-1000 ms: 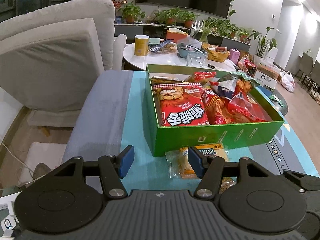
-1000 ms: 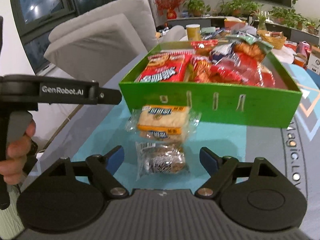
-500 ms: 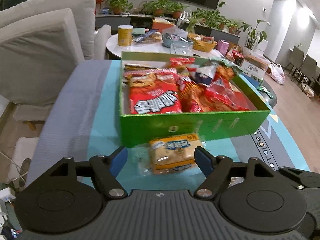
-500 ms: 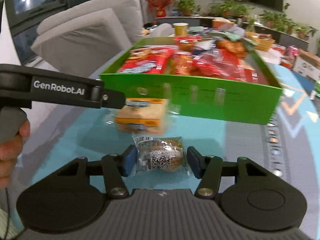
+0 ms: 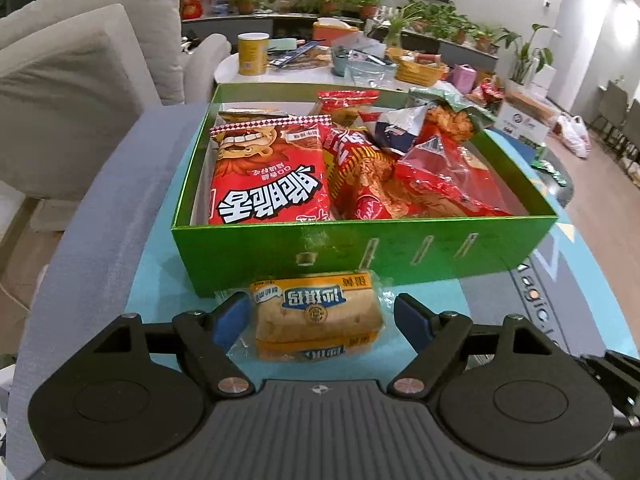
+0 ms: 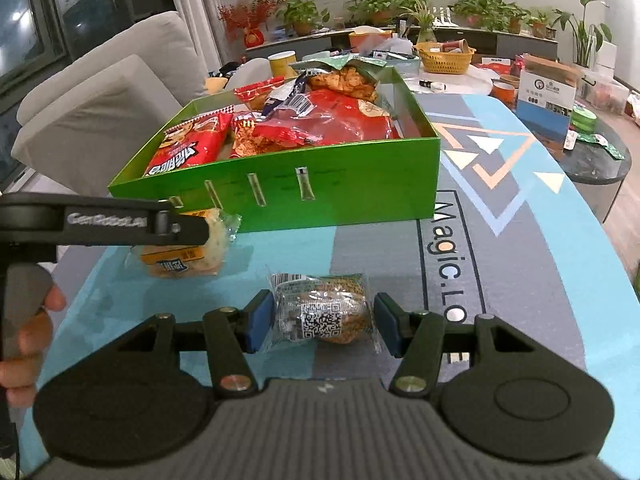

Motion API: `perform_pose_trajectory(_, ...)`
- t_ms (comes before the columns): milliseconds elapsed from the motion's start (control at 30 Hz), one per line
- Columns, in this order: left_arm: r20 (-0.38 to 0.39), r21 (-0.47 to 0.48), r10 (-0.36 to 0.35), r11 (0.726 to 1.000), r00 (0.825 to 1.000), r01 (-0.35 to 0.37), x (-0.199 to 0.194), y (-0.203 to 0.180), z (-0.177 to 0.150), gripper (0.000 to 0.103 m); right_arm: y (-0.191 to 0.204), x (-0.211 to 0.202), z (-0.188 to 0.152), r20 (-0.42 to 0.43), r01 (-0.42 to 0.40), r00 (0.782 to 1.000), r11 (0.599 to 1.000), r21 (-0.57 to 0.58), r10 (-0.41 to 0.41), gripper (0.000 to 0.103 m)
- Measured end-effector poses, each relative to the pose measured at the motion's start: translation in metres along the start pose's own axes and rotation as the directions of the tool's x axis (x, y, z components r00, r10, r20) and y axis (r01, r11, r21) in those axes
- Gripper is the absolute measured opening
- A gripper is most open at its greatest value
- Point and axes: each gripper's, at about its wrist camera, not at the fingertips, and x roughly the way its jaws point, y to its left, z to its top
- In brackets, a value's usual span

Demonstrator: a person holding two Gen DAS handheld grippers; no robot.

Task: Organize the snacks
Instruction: 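Grasp the square cream pastry with the left gripper while the right gripper grasps the clear-wrapped round bread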

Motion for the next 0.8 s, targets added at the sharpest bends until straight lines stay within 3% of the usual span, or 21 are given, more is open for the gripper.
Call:
perform_pose_trajectory(233,0.009,0.066,0.063,0.996,0.998,-0.063,0.012,-0.012,-0.006,0.084,-0.005,-0.002,0.001,0.008,-0.027,1.000,1.000,0.009,0.027,0.056)
perform_pose_trajectory(400,0.020,0.049,0.043,0.998,0.999,-0.044,0.015,-0.005,-0.006,0.087,-0.007,-0.002,0.002,0.012,-0.038,0.999,0.999,0.019,0.038,0.056)
perform_pose_trajectory(567,0.056,0.069,0.043,0.997,0.998,-0.047,0.009,-0.003,-0.010,0.074,-0.007,-0.003,0.001,0.018,-0.036,0.999,0.999,0.019,0.036,0.056)
perform_pose_trajectory(800,0.046,0.094,0.022,0.995,0.999,-0.026,-0.006,-0.001,-0.021,0.071,-0.008,-0.006,-0.001,0.017,-0.030,0.999,0.999,0.033,0.029,0.056)
